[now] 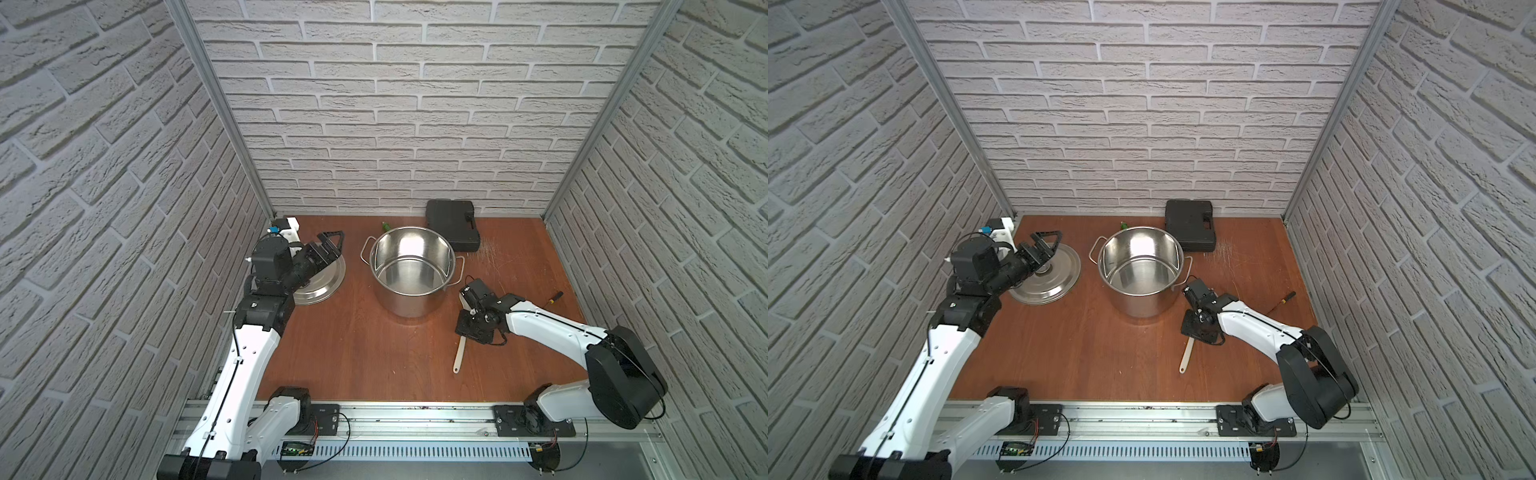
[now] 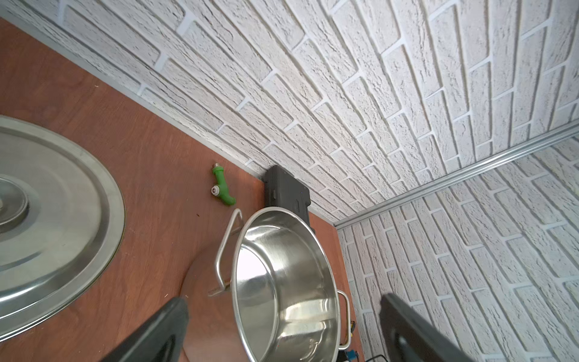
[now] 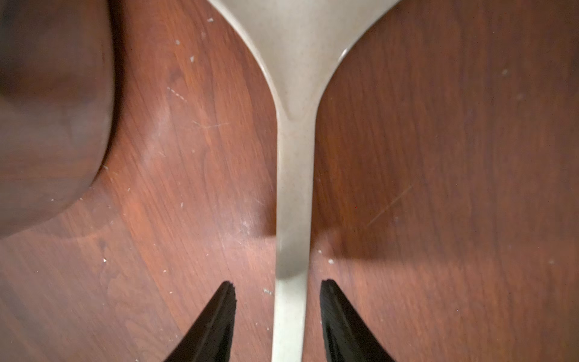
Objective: Stir the soup with a spoon
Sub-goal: Pick up the spoon from the center of the board.
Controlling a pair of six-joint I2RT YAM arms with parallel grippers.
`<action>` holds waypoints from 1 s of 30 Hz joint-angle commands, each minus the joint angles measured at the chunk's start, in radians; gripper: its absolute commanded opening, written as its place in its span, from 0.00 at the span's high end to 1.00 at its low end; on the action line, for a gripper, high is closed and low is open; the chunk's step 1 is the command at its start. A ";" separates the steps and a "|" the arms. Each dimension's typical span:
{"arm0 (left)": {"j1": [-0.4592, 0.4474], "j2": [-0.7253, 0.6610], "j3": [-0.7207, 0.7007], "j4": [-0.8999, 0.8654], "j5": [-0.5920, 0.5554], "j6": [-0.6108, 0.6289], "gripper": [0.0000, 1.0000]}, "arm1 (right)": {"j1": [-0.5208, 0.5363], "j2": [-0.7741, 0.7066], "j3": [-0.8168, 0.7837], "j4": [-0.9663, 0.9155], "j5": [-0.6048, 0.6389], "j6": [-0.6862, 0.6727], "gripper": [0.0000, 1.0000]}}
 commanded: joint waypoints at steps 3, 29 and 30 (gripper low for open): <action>-0.008 0.000 0.044 0.025 0.009 -0.003 0.02 | 0.004 0.007 -0.038 0.042 0.011 0.043 0.58; -0.086 0.021 0.060 -0.003 0.065 0.054 0.02 | 0.004 -0.172 -0.150 -0.003 0.074 0.150 0.98; -0.095 0.023 0.062 -0.004 0.069 0.060 0.02 | 0.004 -0.191 -0.154 -0.013 0.078 0.157 0.98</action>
